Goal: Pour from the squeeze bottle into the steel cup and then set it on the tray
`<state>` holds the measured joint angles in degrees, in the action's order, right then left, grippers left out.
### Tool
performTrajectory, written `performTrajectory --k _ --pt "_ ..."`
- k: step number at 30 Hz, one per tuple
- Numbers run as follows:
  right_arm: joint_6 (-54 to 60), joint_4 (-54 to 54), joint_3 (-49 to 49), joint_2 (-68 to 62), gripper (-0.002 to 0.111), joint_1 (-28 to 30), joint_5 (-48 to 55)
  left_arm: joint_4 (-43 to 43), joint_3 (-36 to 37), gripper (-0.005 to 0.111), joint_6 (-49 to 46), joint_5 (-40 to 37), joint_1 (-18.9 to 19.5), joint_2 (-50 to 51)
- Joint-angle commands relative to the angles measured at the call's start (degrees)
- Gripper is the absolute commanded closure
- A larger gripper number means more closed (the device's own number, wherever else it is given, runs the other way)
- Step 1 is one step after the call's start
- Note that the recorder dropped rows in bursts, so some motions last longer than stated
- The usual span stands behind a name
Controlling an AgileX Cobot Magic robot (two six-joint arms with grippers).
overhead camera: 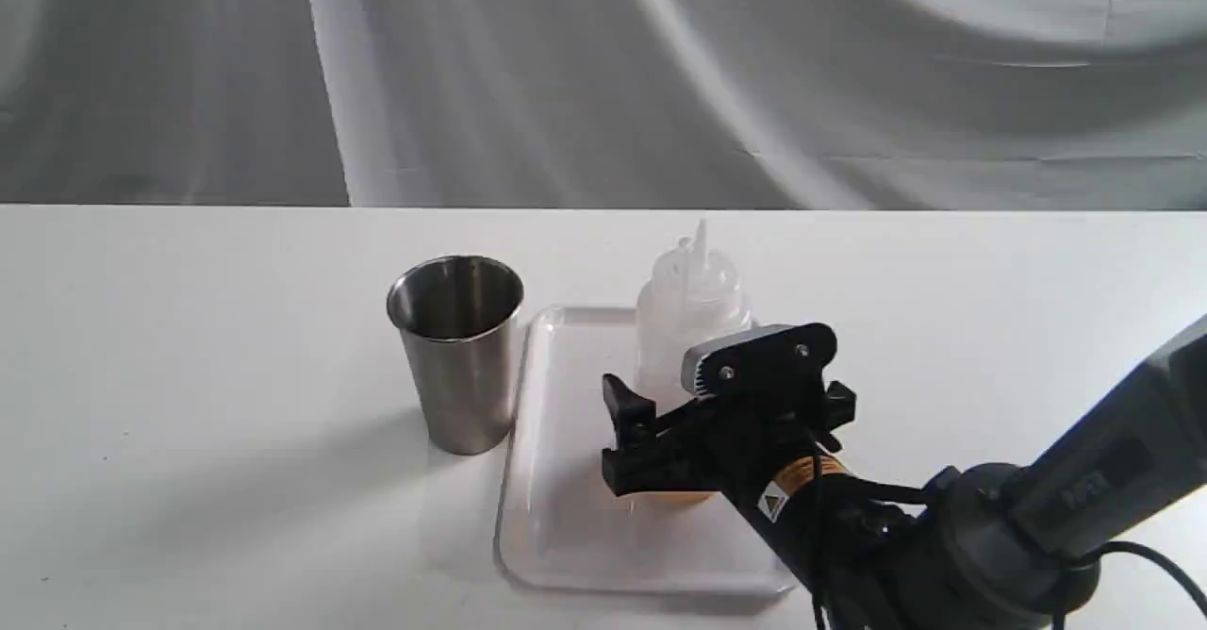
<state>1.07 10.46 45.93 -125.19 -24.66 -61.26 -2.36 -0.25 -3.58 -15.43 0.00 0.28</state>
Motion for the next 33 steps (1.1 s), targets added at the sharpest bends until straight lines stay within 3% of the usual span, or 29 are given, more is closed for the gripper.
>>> performTrajectory --k 1,21,33 --pt "0.04 -0.84 0.19 -0.02 0.003 0.14 0.58 -0.14 0.25 0.098 0.1 0.41 -0.22 -0.28" --pt "-0.06 -1.15 -0.77 0.73 0.003 0.03 2.36 -0.14 0.25 0.098 0.1 0.41 -0.22 -0.28" --pt "-0.06 -4.84 -6.31 4.26 0.003 0.03 -3.43 -0.14 0.25 0.098 0.1 0.41 -0.22 -0.28"
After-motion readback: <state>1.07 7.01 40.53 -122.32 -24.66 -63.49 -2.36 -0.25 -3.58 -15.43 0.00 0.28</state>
